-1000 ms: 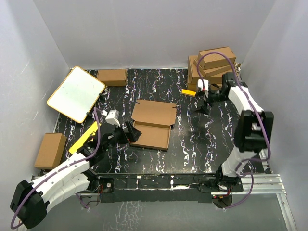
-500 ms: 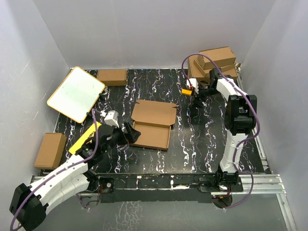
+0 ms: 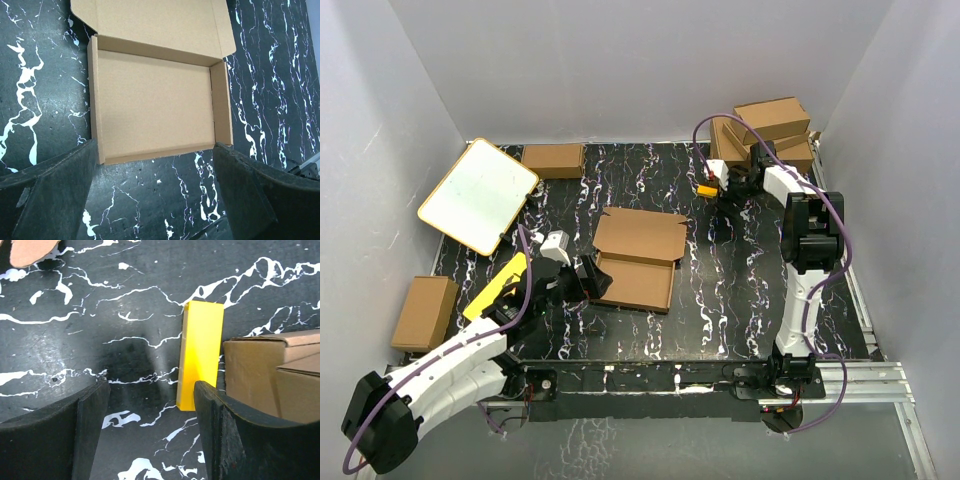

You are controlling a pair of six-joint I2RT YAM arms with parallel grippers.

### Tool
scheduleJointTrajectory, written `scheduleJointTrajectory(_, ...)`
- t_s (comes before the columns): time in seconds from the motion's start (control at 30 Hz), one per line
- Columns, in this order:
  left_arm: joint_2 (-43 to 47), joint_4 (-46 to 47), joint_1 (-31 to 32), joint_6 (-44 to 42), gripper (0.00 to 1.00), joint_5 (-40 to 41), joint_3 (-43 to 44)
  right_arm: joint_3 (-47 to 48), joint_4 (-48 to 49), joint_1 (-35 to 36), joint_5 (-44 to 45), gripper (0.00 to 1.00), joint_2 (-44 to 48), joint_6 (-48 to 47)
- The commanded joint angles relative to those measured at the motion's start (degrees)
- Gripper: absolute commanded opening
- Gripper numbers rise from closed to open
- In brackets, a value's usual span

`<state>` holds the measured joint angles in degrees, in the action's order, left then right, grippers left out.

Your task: Fold the paper box

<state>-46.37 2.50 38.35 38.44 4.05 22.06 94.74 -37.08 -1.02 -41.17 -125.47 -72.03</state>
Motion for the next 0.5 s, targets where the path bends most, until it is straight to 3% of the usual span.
scheduleJointTrajectory(0.0, 0.2, -0.3, -0.4, -0.9, 0.95, 0.9, 0.7, 3.1, 5.3, 0.1, -0.5, 0.73, 0.3, 2.3)
scheduleJointTrajectory(0.47, -0.1, -0.4, -0.4, -0.4, 0.95, 1.0, 0.3, 5.7, 7.6, 0.4, 2.0, 0.70, -3.8, 5.2)
